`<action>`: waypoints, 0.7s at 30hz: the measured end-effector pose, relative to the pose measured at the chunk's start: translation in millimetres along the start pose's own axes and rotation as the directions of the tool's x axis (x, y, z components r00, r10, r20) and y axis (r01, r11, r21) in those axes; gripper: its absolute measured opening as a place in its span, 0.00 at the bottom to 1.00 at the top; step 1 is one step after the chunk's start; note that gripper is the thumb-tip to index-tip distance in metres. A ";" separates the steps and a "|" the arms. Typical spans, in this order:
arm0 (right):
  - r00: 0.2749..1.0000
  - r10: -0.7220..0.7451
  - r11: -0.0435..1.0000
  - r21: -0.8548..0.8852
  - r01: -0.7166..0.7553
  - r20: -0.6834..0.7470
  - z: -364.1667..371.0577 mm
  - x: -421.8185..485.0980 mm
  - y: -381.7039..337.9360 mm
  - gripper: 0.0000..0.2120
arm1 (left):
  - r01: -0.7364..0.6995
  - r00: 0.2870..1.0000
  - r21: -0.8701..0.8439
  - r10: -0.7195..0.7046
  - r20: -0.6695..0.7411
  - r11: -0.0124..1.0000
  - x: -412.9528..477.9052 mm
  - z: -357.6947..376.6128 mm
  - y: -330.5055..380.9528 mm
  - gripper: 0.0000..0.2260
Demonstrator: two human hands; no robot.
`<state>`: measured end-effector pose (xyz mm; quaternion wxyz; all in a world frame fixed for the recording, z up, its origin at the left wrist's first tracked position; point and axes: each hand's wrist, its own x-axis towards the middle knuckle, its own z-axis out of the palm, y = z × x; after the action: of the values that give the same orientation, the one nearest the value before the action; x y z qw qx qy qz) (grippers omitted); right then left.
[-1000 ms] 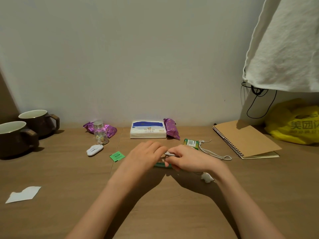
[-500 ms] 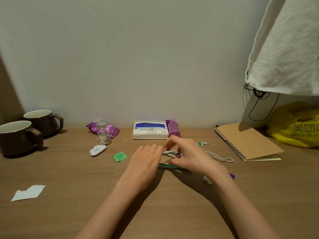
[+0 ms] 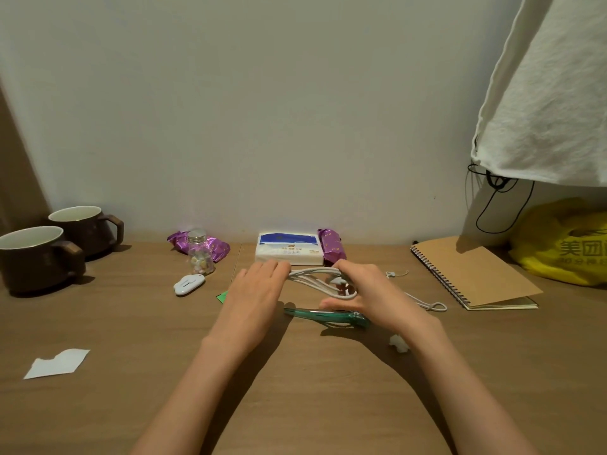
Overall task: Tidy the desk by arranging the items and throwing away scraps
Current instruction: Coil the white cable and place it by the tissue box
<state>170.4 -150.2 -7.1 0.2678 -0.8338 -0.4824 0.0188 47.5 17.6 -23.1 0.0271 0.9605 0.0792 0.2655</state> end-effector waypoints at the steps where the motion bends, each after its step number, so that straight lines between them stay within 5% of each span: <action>1: 1.000 0.004 1.000 0.012 -0.004 0.016 0.7 -0.6 -1.9 0.23 | 0.005 1.000 0.018 -0.005 -0.007 1.000 0.3 0.5 -0.4 0.17; 7: 0.994 0.008 0.990 0.140 -0.024 0.113 -0.8 -4.3 -13.2 0.31 | -0.016 0.997 0.102 0.023 -0.067 0.995 1.7 0.9 -0.4 0.21; 13: 0.997 0.033 0.995 -0.098 -0.027 0.063 9.1 -0.5 -9.2 0.12 | -0.006 1.000 0.036 0.006 -0.011 0.999 0.2 8.4 7.8 0.15; 21: 0.995 0.001 0.974 -0.227 0.022 0.105 7.3 -1.4 -7.2 0.06 | -0.072 0.994 -0.046 0.076 0.084 0.996 -1.5 16.8 -2.1 0.11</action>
<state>161.8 -145.4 -10.3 0.1448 -0.8544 -0.4990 0.0053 54.5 19.3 -38.5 0.0415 0.9724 0.0366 0.2265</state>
